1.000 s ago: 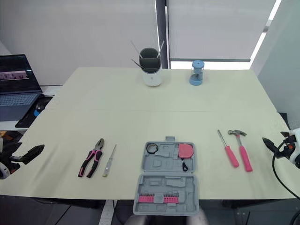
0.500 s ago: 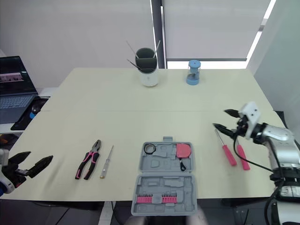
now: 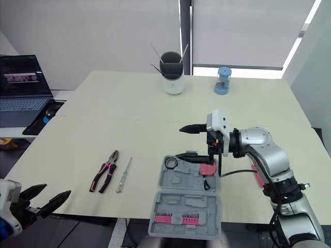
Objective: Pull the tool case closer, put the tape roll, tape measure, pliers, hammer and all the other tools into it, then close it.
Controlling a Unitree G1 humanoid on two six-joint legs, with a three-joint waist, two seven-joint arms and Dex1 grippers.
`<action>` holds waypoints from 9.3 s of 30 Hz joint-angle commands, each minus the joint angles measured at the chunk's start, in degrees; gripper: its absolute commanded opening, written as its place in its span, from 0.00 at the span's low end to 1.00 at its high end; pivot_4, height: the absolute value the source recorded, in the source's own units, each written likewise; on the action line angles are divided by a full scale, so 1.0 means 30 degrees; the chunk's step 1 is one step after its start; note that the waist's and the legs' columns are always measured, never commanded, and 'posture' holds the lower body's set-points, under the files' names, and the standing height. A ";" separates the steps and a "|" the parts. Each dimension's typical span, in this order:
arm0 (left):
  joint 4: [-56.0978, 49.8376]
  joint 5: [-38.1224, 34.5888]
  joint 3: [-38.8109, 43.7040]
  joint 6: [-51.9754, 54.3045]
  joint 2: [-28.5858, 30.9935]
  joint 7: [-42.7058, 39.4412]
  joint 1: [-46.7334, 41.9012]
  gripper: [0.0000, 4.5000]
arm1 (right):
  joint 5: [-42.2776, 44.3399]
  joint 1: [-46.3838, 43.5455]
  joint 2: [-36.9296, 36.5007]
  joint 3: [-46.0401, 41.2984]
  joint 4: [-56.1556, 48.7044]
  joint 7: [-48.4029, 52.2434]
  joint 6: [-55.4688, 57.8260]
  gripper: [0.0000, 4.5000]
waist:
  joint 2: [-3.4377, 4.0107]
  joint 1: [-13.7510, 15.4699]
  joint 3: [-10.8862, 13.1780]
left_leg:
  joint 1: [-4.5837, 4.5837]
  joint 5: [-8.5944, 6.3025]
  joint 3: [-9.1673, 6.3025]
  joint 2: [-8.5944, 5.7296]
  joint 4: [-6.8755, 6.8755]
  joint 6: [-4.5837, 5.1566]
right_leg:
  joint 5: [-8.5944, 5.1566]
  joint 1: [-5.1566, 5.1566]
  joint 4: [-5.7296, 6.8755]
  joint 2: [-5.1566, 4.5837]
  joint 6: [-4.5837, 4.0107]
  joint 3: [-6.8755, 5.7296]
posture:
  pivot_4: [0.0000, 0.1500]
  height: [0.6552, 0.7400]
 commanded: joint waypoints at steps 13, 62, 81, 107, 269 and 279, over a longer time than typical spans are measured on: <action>0.2850 0.3620 -0.6731 0.0642 -0.1818 0.5231 -0.7078 1.00 | -0.1072 0.0334 0.0927 -0.0129 -0.1281 -0.3141 0.0189 0.99 | -0.0002 -0.0120 -0.0003 | -0.0009 0.0014 -0.0006 -0.0038 0.0002 -0.0025 | 0.0005 -0.0049 0.0064 -0.0004 -0.0001 0.0023 | 1.00 1.00; 0.5081 0.5410 -0.8028 0.0747 -0.0434 0.4482 -0.9905 0.57 | -0.0947 0.0715 -0.0296 -0.0078 -0.2424 -0.3263 0.1357 1.00 | -0.0016 -0.0107 0.0004 | -0.0026 0.0016 -0.0039 -0.0058 0.0002 -0.0027 | 0.0004 -0.0064 0.0072 -0.0018 0.0002 0.0008 | 1.00 1.00; 0.0184 0.2627 -1.3968 0.2588 0.6994 -0.7142 -1.5906 0.57 | -0.1734 -0.0055 -0.1774 0.1703 -0.2143 -0.1104 0.1729 1.00 | -0.0026 -0.0257 0.0045 | -0.0054 0.0013 -0.0021 -0.0063 -0.0011 -0.0019 | 0.0000 -0.0075 0.0039 0.0004 0.0006 0.0011 | 1.00 1.00; 0.0453 0.5149 -1.9597 0.1134 0.3146 -0.9324 -2.0697 0.57 | -0.5642 -0.1835 -0.0063 0.5764 -0.1245 -0.0641 0.1789 0.63 | -0.0036 -0.0545 0.0050 | -0.0055 0.0019 -0.0010 -0.0097 0.0015 -0.0017 | -0.0010 -0.0089 0.0089 0.0040 0.0024 0.0005 | 1.00 1.00; 1.0636 0.3300 -0.3496 -0.4130 0.5439 -0.3955 -0.8675 1.00 | -0.4103 0.4408 -0.9784 -0.8813 1.9371 0.0385 -1.0531 0.99 | -0.0011 -0.0581 0.0061 | 0.0121 0.0010 0.0184 -0.0034 0.0000 0.0011 | -0.0007 0.0011 0.0112 -0.0001 0.0018 0.0073 | 1.00 1.00; 0.8853 0.2620 -0.3655 -0.3262 0.5573 -0.4415 -0.8931 1.00 | -0.3900 0.5183 -0.9039 -0.8205 1.6606 0.0244 -1.0118 0.99 | -0.0012 -0.0575 0.0061 | 0.0124 0.0010 0.0191 -0.0035 0.0000 0.0012 | -0.0007 0.0014 0.0113 -0.0001 0.0019 0.0074 | 1.00 1.00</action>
